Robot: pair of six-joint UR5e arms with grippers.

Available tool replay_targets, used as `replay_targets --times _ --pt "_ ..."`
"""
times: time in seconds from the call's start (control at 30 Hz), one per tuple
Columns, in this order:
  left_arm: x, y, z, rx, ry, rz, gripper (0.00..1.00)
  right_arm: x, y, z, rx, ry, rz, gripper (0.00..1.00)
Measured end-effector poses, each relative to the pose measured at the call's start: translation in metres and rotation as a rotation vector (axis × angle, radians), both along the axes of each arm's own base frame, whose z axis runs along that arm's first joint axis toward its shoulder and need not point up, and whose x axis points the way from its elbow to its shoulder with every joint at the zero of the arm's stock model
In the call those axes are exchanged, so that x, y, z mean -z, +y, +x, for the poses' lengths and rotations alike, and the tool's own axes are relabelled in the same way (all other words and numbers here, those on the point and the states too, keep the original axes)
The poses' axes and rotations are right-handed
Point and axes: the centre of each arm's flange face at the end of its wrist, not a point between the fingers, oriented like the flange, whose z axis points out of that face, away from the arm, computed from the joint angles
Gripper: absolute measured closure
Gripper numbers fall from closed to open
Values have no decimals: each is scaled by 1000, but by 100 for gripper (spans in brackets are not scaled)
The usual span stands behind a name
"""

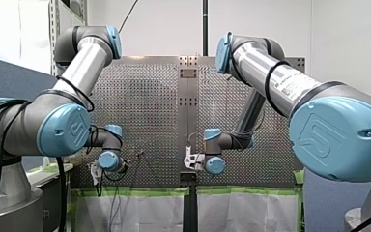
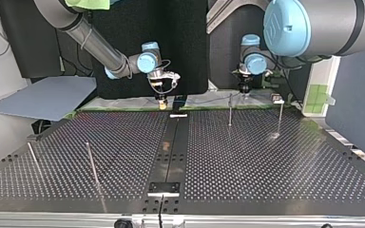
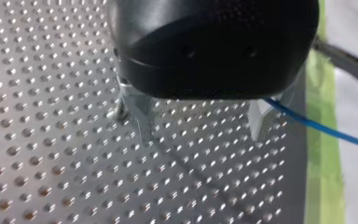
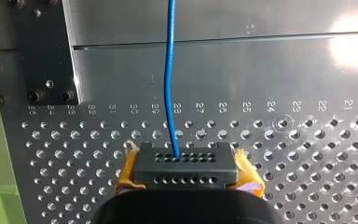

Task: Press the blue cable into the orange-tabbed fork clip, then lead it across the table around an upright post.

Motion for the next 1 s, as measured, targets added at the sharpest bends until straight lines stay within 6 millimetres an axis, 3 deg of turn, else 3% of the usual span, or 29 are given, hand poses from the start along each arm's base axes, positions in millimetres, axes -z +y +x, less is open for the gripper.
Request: replay_targets --times 0.47,1.0 --pt "-7 -7 -22 55 -21 -14 0 1 1 -1 0 5 8 100" --pt "-51 -18 -42 100 -33 34 0 1 -2 -3 6 5 8 100"
